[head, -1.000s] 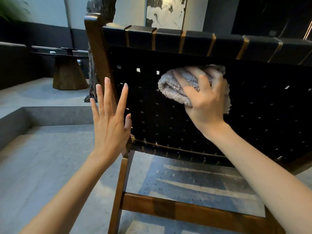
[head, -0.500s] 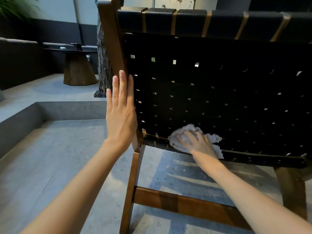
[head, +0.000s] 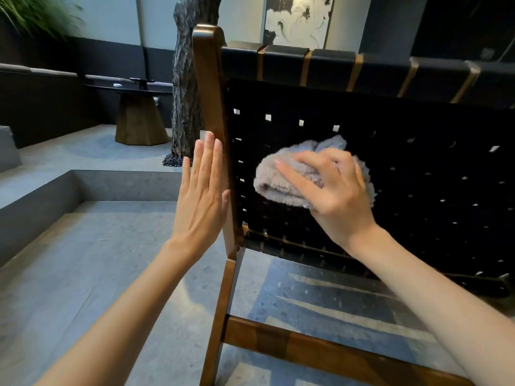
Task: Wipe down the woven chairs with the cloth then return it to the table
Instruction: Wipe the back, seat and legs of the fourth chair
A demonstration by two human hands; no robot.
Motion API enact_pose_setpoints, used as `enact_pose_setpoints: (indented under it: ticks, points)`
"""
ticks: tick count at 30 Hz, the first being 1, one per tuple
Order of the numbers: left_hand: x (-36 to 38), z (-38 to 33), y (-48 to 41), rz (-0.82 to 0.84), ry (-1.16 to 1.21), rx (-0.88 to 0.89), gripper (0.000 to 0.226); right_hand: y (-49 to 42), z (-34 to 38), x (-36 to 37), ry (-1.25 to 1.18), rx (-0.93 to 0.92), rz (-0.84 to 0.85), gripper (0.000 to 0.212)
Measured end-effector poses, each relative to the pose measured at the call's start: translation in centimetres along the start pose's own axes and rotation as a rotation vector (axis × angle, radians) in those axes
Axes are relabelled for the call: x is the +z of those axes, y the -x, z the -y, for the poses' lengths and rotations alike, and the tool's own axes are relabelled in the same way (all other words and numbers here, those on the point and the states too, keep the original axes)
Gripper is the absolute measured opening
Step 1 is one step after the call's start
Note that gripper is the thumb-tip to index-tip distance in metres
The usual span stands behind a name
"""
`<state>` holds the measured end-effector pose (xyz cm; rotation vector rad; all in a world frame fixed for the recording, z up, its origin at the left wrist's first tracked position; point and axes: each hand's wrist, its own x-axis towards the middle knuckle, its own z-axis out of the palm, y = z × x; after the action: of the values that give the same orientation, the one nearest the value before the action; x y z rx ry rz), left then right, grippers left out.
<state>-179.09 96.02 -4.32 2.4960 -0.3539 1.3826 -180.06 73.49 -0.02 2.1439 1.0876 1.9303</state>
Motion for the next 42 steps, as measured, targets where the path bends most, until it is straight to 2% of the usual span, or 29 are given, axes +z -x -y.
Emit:
enact_pose_setpoints:
  ticks: [2, 6, 10, 14, 16, 18, 20, 22, 24, 26, 27, 29, 30, 31, 32, 35, 40, 42]
  points:
    - [-0.4, 0.6, 0.0, 0.003, -0.011, 0.002, 0.086, -2.9, -0.3, 0.6, 0.073, 0.028, -0.094, 0.035]
    - [-0.6, 1.3, -0.1, 0.033, -0.035, 0.047, 0.080, -5.7, 0.2, 3.6, 0.286, 0.125, -0.161, 0.034]
    - [-0.3, 1.3, -0.2, 0.051, -0.016, 0.052, 0.077, -4.1, 1.3, 6.6, 0.324, 0.139, -0.122, 0.034]
    - [-0.3, 1.4, -0.1, 0.057, -0.038, 0.036, 0.086, 3.1, 3.7, 8.9, 0.196, 0.146, 0.252, 0.041]
    - [-0.4, 1.5, -0.1, 0.060, -0.055, 0.039, 0.088, 6.4, 5.1, 9.7, 0.226, 0.102, 0.428, 0.050]
    - [-0.6, 1.6, -0.1, 0.074, -0.063, 0.051, 0.089, 8.4, 6.4, 10.1, 0.240, 0.105, 0.683, 0.057]
    - [-0.9, 1.6, 0.0, 0.089, -0.062, 0.059, 0.088, 8.9, 7.5, 10.6, 0.172, 0.211, 0.879, 0.046]
    - [-1.3, 1.5, 0.0, 0.099, -0.052, 0.061, 0.088, 9.0, 8.3, 11.4, 0.022, 0.387, 1.095, 0.046]
    - [-1.9, 1.6, 0.1, 0.108, -0.049, 0.067, 0.089, 8.3, 8.5, 10.9, -0.102, 0.488, 1.148, 0.052]
    - [-2.4, 1.8, 0.2, 0.117, -0.061, 0.088, 0.095, 7.3, 8.0, 9.1, -0.199, 0.561, 1.053, 0.057]
    - [-2.8, 2.0, 0.2, 0.122, -0.073, 0.100, 0.097, 6.3, 7.9, 7.8, -0.184, 0.507, 0.906, 0.062]
    - [-3.6, 2.8, 0.3, 0.118, -0.093, 0.103, 0.099, 3.8, 7.5, 5.1, -0.179, 0.422, 0.490, 0.068]
    - [-3.9, 3.1, 0.3, 0.116, -0.096, 0.096, 0.099, 2.1, 7.1, 4.1, -0.185, 0.418, 0.247, 0.064]
    - [-4.1, 3.3, 0.4, 0.118, -0.095, 0.085, 0.099, 0.2, 6.5, 3.5, -0.166, 0.415, 0.063, 0.058]
    - [-4.1, 3.3, 0.4, 0.122, -0.089, 0.070, 0.098, -1.8, 5.9, 3.2, -0.133, 0.425, -0.053, 0.053]
    - [-4.2, 3.0, 0.5, 0.126, -0.063, 0.004, 0.096, -7.3, 6.1, 3.9, -0.102, 0.547, -0.217, 0.050]
    - [-4.2, 3.2, 0.6, 0.161, -0.045, 0.016, 0.096, -9.4, 10.0, 7.0, -0.294, 0.714, -0.176, 0.060]
    - [-4.2, 3.4, 0.4, 0.161, -0.021, 0.022, 0.093, -9.5, 10.3, 7.9, -0.367, 0.731, -0.195, 0.055]
